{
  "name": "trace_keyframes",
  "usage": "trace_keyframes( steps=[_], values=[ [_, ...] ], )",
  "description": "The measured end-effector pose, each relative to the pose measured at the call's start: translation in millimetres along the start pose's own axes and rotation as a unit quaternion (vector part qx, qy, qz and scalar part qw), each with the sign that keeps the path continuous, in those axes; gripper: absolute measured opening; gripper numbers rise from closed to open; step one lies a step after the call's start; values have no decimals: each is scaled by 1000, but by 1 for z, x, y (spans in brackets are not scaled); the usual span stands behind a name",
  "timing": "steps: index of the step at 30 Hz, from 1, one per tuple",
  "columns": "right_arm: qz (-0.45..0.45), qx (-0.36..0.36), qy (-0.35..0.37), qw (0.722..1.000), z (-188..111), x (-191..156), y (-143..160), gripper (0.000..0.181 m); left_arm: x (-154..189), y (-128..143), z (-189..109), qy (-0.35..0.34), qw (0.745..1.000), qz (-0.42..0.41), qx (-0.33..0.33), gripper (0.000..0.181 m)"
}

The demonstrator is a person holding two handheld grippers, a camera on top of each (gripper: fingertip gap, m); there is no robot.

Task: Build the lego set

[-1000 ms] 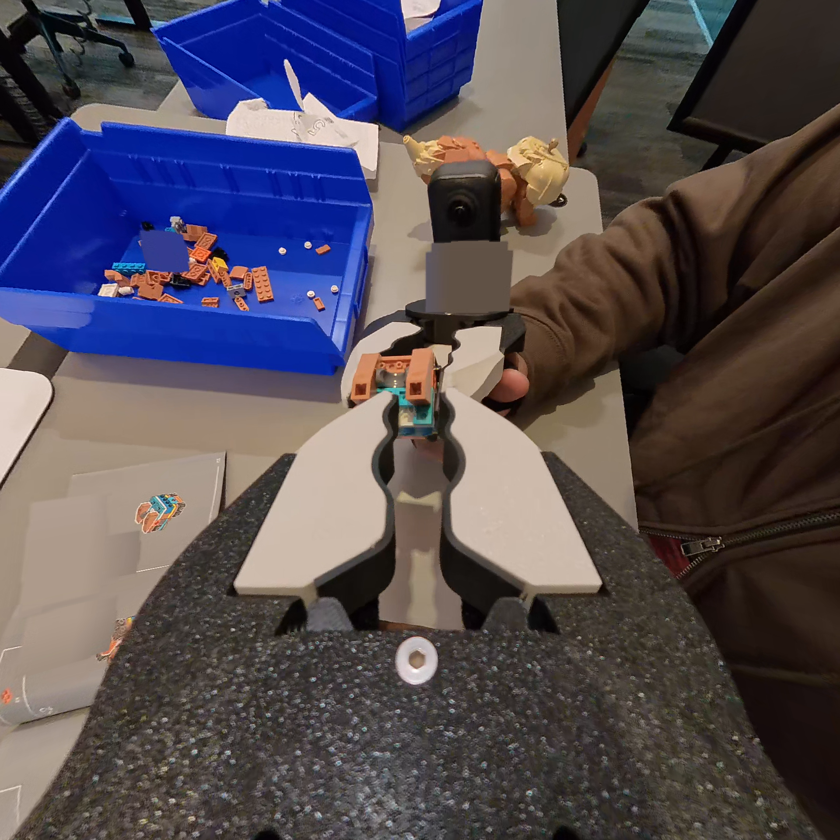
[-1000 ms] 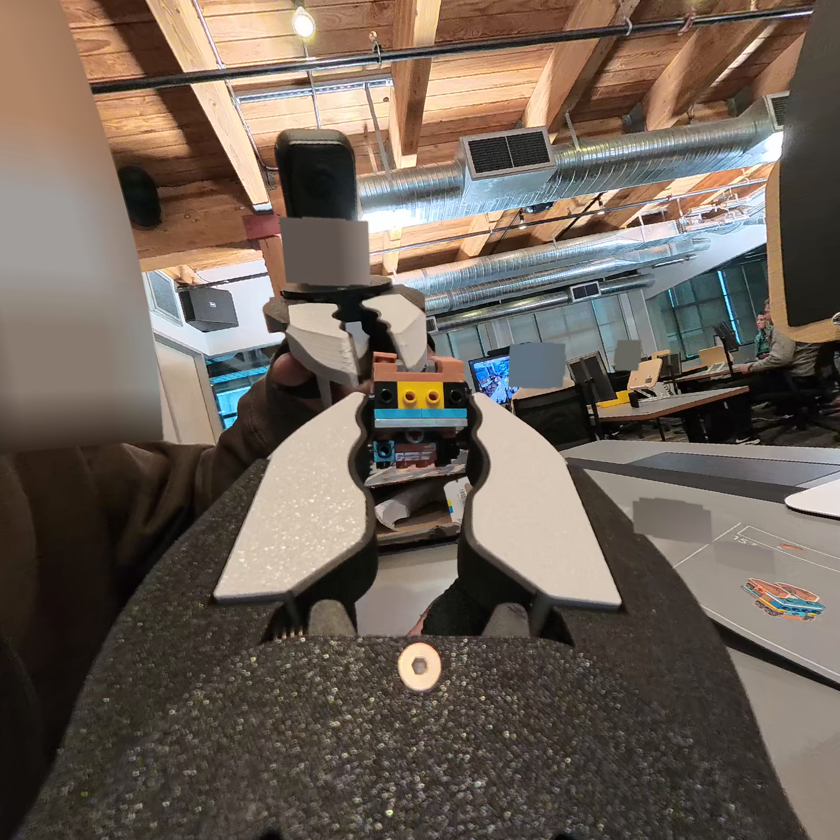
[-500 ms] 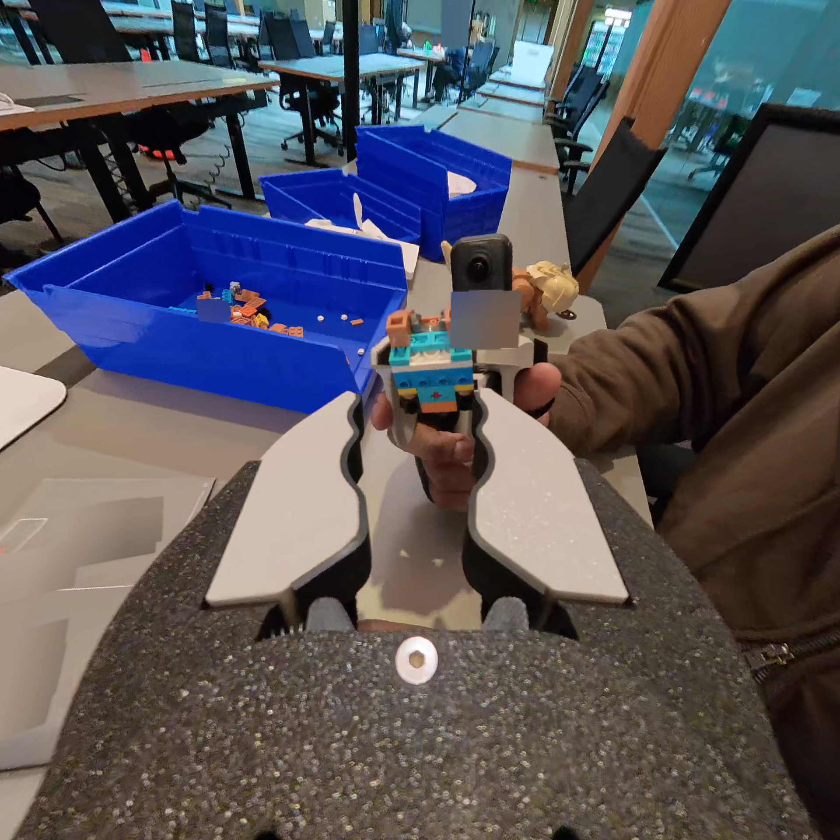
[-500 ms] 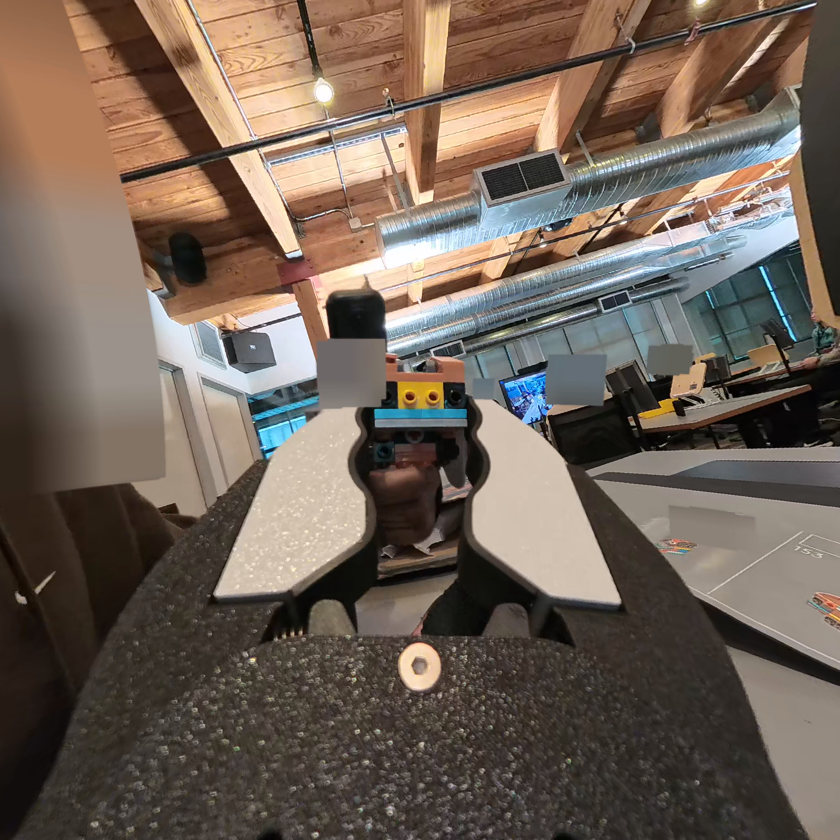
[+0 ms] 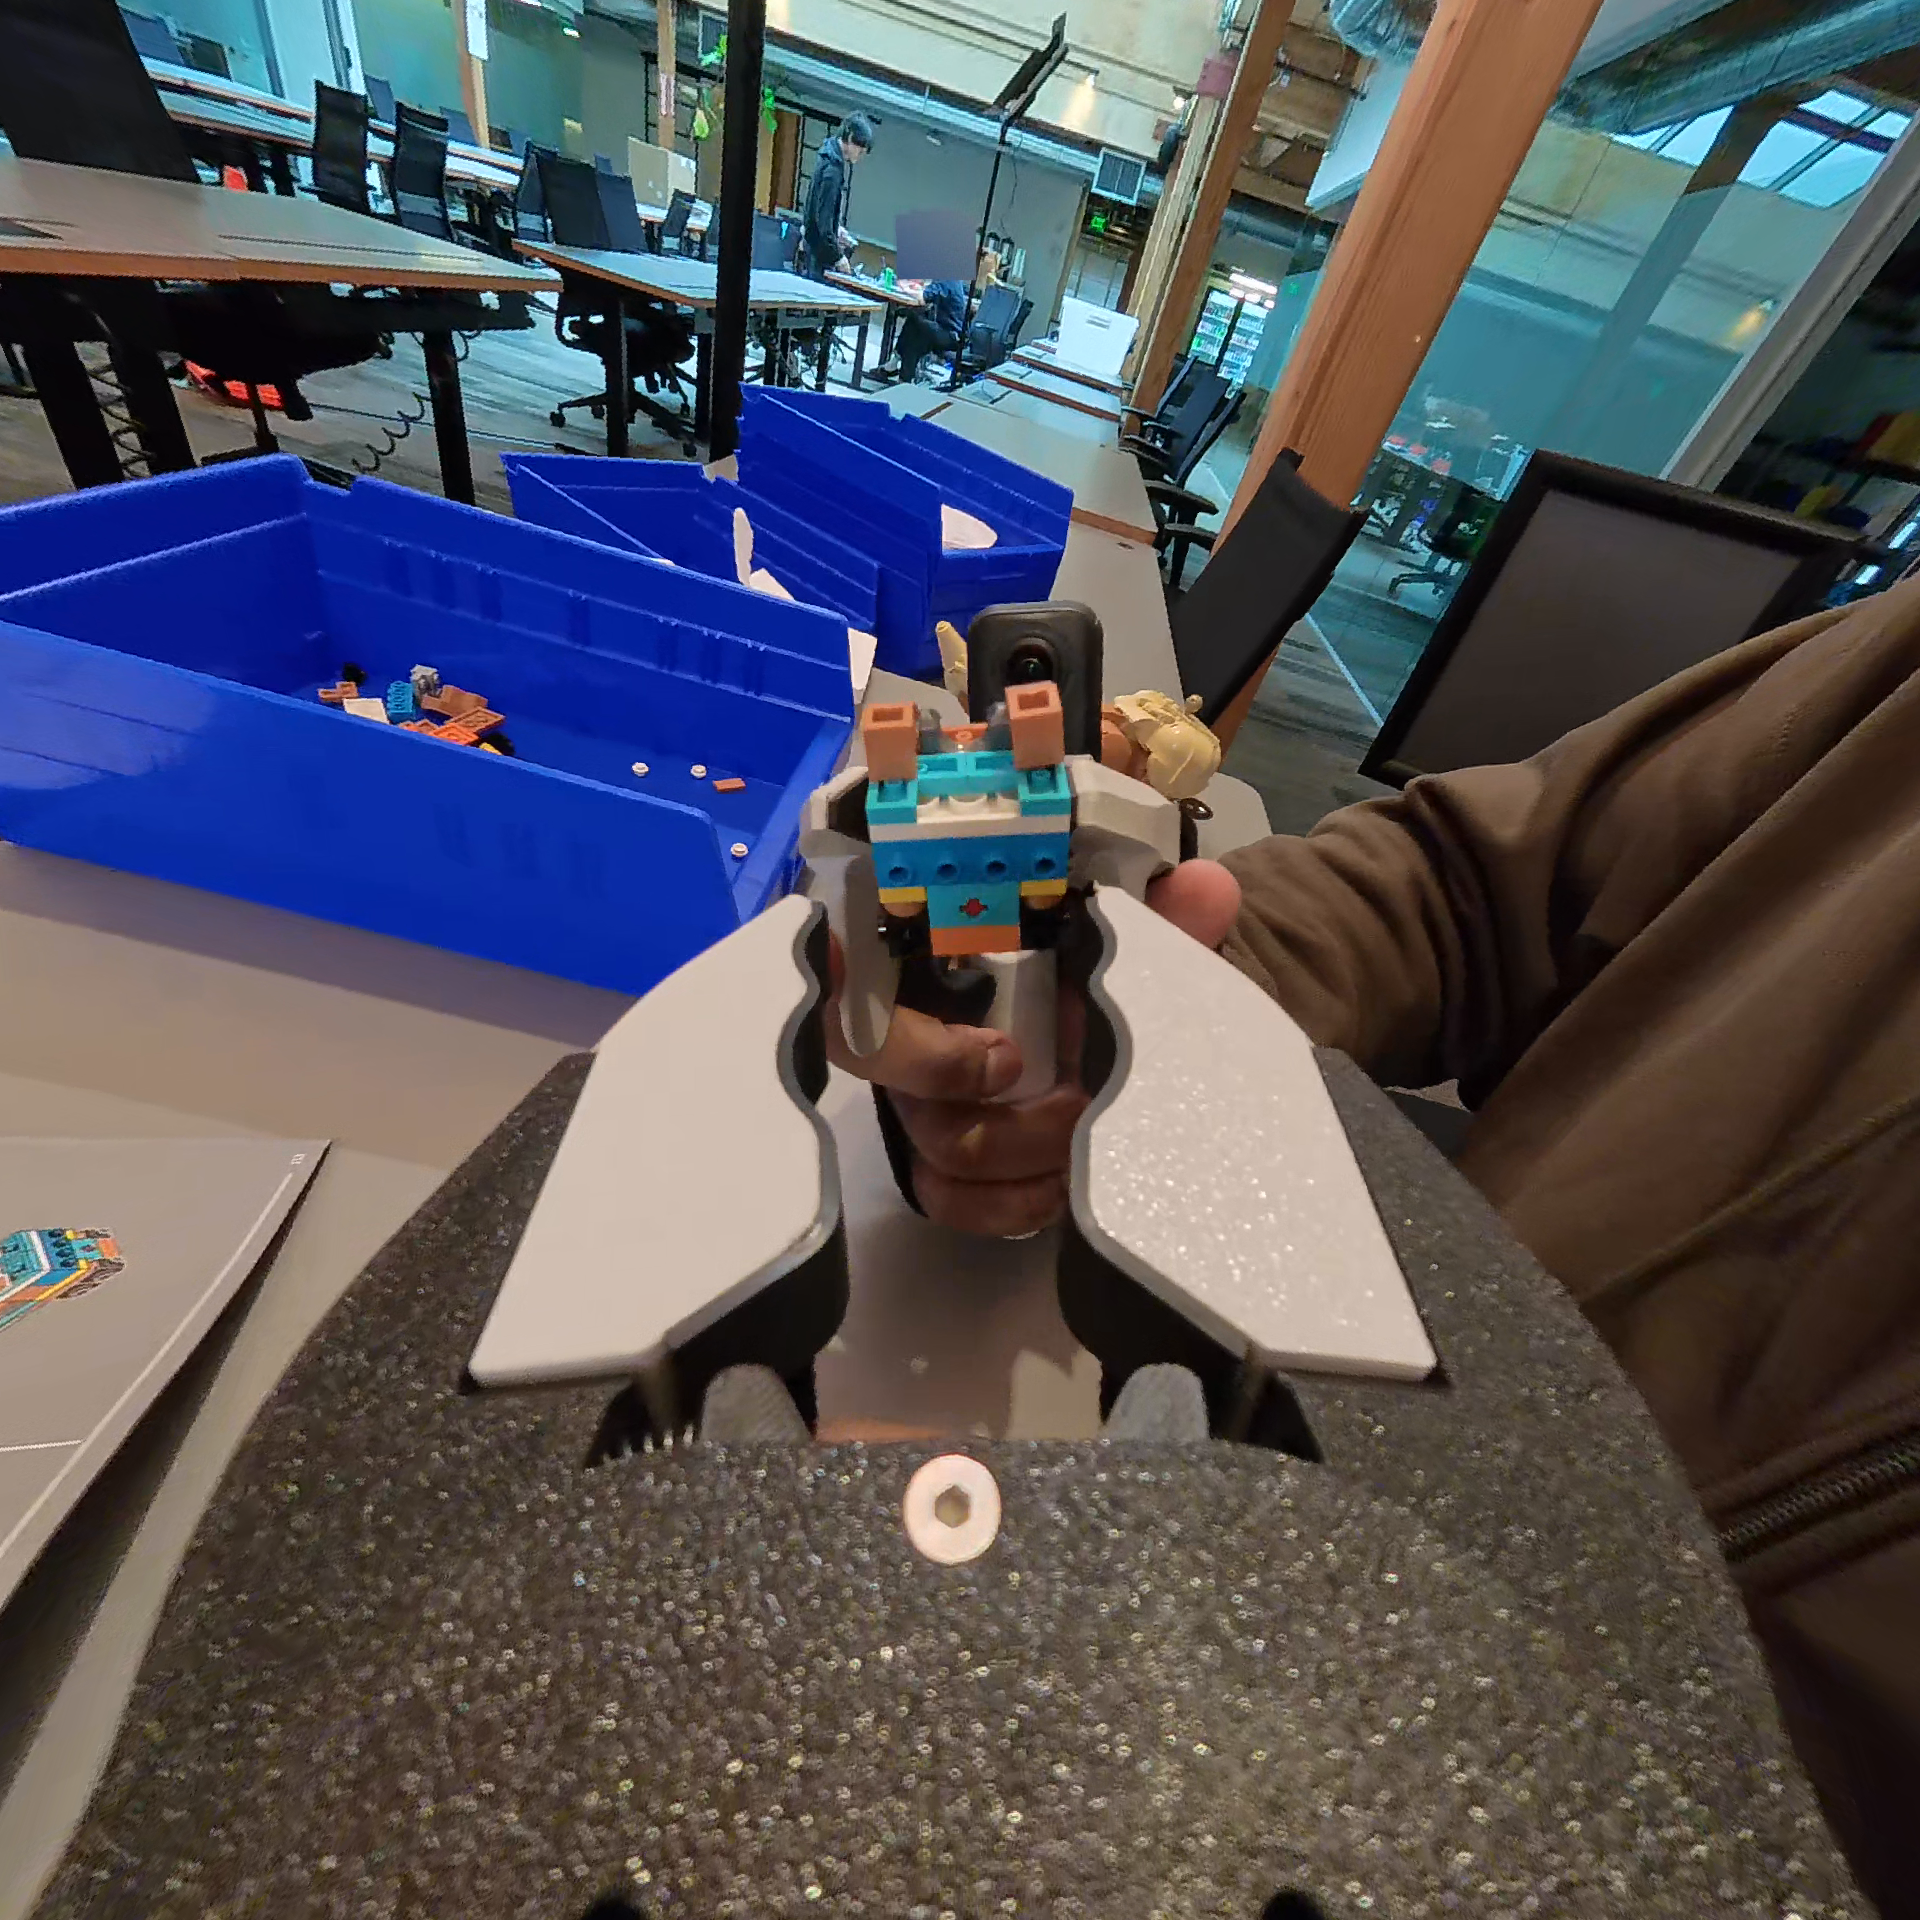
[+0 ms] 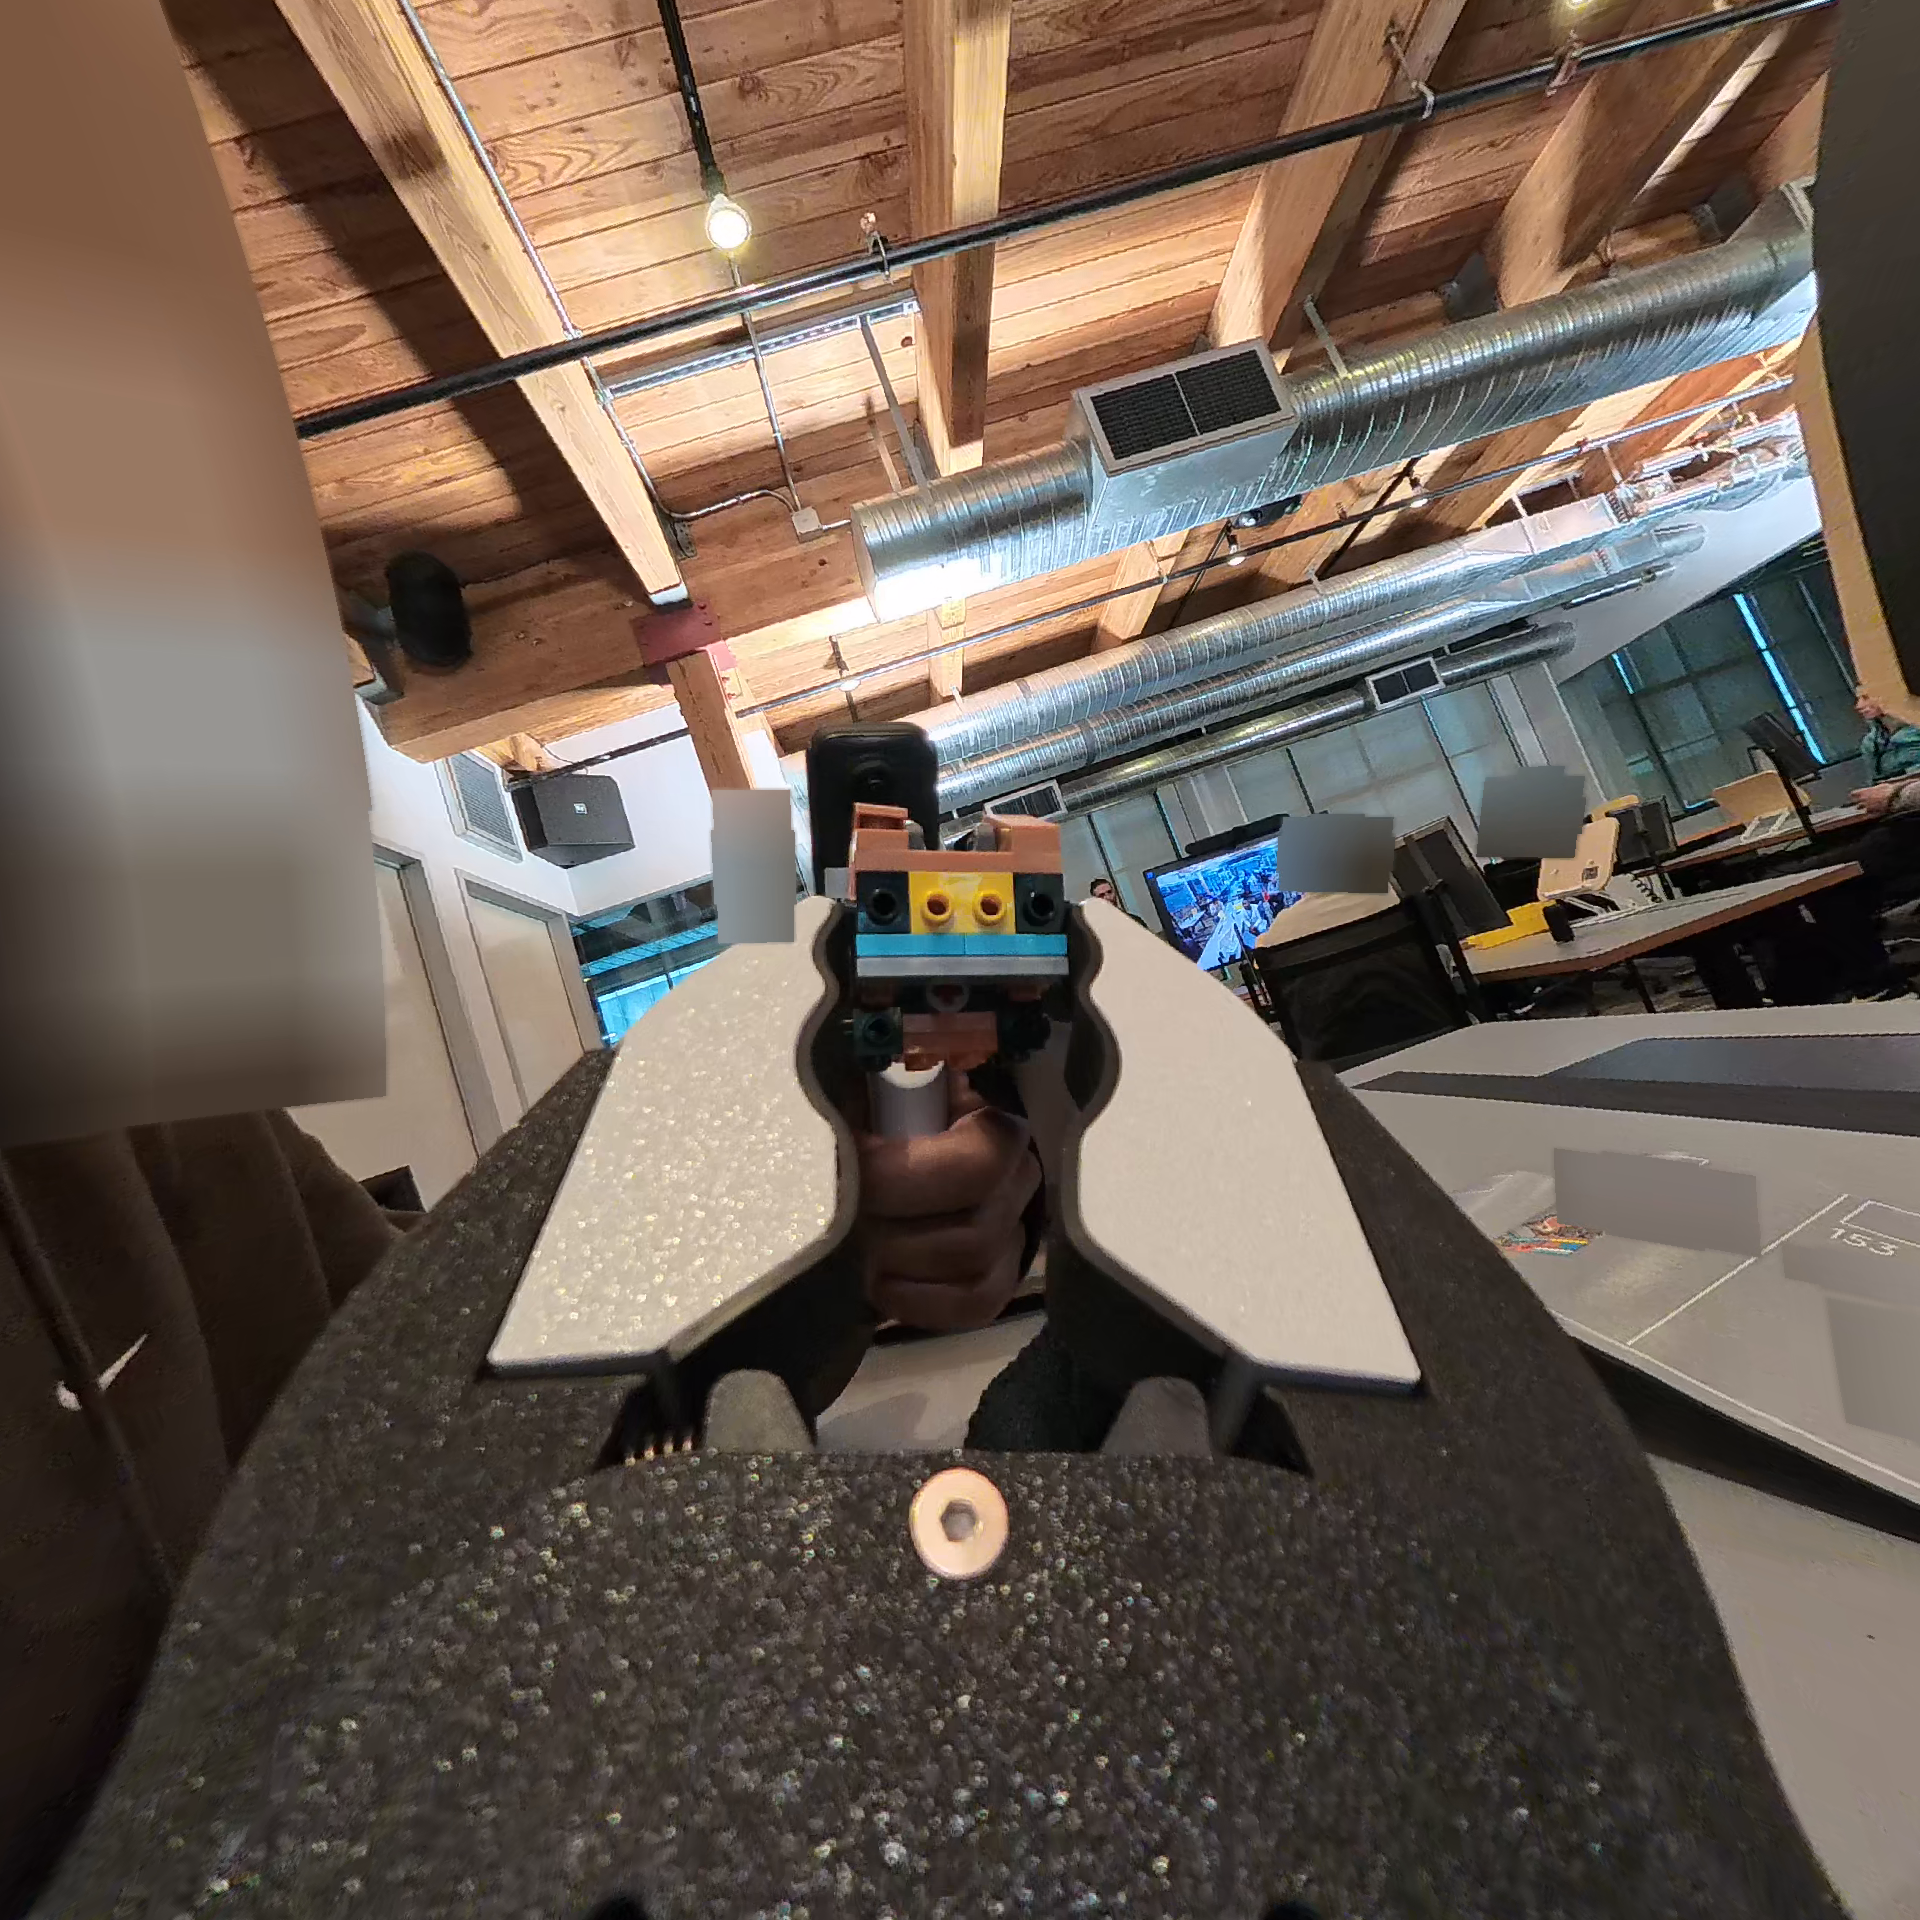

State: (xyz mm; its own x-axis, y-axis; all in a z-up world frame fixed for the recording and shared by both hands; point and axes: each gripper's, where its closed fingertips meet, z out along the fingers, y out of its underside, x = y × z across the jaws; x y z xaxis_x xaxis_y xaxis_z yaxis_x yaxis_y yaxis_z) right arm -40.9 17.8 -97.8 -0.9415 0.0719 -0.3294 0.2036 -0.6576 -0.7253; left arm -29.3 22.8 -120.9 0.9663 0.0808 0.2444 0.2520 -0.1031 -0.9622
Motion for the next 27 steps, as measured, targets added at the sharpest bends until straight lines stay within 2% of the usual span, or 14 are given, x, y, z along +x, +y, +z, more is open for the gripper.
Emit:
trace_keyframes(
  steps=[13,15,27],
  values=[
    [0,0,3,1000,0,1,2,39,0,0,10,13,1000,-7,10,43],
    [0,-1,7,1000,0,3,2,39,1,0,11,19,1000,-5,16,37],
    [-34,-26,7,999,1,1,7,40,0,1,7,25,999,23,36,35]
  ],
)
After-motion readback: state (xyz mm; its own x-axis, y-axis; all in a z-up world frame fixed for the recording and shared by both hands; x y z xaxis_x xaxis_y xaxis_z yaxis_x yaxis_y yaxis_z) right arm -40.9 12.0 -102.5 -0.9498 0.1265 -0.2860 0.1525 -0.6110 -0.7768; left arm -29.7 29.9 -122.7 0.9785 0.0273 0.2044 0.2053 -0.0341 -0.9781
